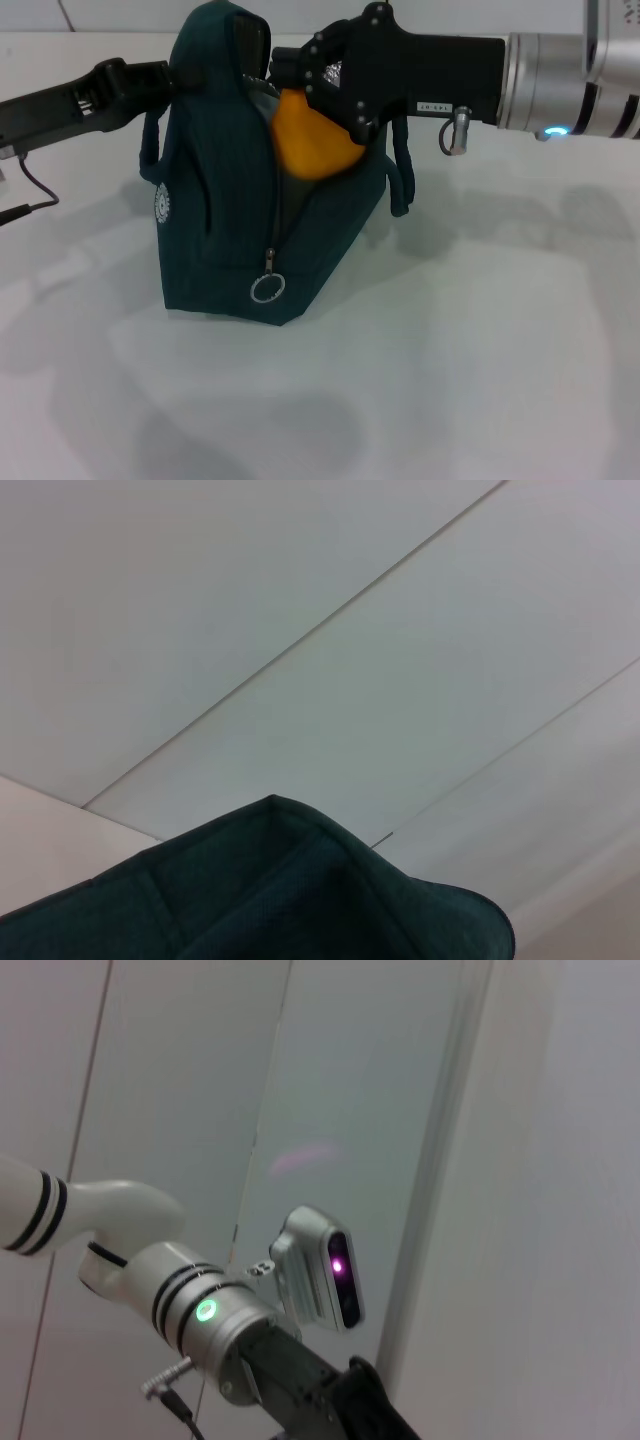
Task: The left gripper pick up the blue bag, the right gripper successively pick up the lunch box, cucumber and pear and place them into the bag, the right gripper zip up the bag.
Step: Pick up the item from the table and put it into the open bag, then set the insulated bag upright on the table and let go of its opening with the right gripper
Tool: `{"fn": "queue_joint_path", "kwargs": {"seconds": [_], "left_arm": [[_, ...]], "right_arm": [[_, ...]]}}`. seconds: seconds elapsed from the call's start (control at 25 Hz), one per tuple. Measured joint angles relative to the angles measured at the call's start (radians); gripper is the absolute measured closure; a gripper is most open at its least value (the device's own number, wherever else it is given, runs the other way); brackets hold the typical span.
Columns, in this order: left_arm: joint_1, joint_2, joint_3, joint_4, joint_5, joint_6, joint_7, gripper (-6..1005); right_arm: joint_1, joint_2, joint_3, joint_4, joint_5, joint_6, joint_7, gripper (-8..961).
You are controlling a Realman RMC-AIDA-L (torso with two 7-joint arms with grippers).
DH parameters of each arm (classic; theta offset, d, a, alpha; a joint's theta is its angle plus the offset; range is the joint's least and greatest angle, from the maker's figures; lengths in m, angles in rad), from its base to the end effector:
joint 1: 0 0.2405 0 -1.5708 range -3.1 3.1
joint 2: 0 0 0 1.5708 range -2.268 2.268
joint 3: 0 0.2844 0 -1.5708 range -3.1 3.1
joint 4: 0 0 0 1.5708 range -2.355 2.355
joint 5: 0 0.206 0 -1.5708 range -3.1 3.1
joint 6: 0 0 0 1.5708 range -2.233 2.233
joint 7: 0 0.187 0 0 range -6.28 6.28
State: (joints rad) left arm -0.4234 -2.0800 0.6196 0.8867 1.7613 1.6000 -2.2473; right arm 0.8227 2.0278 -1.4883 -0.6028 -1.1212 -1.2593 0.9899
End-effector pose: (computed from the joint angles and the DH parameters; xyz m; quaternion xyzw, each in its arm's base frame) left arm -0.2567 0.3643 0.0282 -0.7469 -0.5222 -0.4001 0.0964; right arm 0.0713 0.4083 -0.0890 -0.9265 -0.0995 0.3440 0.1157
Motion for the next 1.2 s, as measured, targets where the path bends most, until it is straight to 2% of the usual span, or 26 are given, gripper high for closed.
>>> {"fn": "queue_joint_path", "kwargs": {"seconds": [0.44,0.64,0.8,1.12,1.2], "left_arm": [[-0.004,0.0,0.0,0.0,0.0,0.0,0.002,946],[0.0,0.0,-0.001,0.0,0.0,0.0,0.003,946],[0.01,0.0,-0.006,0.0,-0.001,0.0,0.011,946],[0.014,0.0,-0.009,0.0,0.0,-0.002,0.016,946],[0.014,0.0,-0.009,0.0,0.0,-0.002,0.017,946]], "right_arm": [[0.014,0.0,-0.007,0.023,0.013,0.02,-0.013,888],[0.024,0.0,-0.047,0.047,0.046,0.044,-0.013,864],[0.018,0.0,-0.094,0.038,0.072,0.06,-0.013,844],[0.002,0.0,-0.097,0.033,0.101,0.082,-0.02,806],[0.0,0.0,-0.094,0.033,0.102,0.082,-0.02,718]]}}
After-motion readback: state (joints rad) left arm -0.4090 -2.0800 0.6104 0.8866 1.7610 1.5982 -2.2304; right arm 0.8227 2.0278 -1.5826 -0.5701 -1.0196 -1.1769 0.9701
